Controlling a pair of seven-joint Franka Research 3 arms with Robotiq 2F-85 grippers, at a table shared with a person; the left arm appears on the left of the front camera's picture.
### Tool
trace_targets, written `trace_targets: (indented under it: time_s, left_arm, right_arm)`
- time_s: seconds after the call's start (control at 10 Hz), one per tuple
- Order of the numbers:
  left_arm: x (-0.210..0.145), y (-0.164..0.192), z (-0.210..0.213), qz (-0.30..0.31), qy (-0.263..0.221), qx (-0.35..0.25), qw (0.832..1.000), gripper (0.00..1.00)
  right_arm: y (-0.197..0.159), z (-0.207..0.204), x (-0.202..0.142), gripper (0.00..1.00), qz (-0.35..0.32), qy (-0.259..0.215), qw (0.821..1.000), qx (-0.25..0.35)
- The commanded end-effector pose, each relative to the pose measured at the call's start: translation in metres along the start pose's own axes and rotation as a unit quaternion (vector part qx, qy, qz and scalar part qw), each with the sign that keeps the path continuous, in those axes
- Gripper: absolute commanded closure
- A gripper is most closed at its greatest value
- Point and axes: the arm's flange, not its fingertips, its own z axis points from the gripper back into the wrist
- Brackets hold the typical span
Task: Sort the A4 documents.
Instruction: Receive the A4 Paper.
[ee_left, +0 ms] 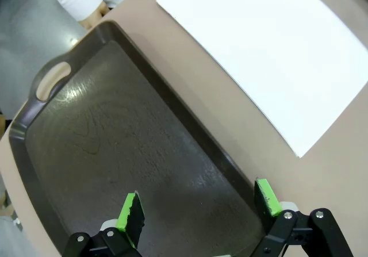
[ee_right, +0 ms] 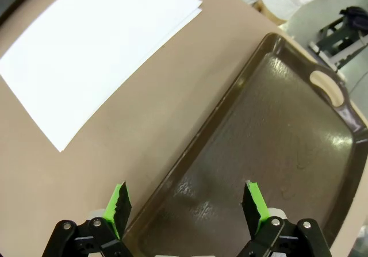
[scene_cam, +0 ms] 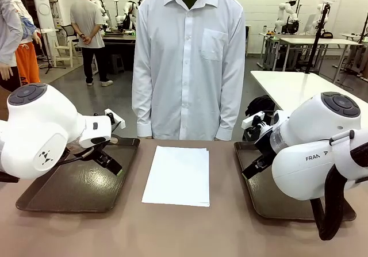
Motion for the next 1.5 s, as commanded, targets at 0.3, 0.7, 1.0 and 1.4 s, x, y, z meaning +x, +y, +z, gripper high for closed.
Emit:
trace_targets:
  time_s: [0.3, 0.7, 1.0, 1.4]
  left_arm:
    - [-0.030, 0.033, 0.100, 0.038, -0.101, -0.068, 0.992, 0.00]
    - [-0.061, 0.067, 0.146, -0.025, -0.143, -0.091, 0.985, 0.00]
    - [-0.082, 0.069, 0.169, -0.067, -0.210, -0.133, 0.966, 0.00]
    - [-0.083, 0.057, 0.171, -0.055, -0.217, -0.149, 0.963, 0.00]
  right_arm:
    - [-0.077, 0.087, -0.043, 0.00, -0.016, -0.049, 0.995, 0.080]
    - [-0.132, 0.142, -0.083, 0.00, -0.049, -0.121, 0.983, 0.129]
    - [-0.144, 0.163, -0.101, 0.00, -0.073, -0.174, 0.972, 0.140]
    - [-0.147, 0.159, -0.100, 0.00, -0.066, -0.170, 0.972, 0.149]
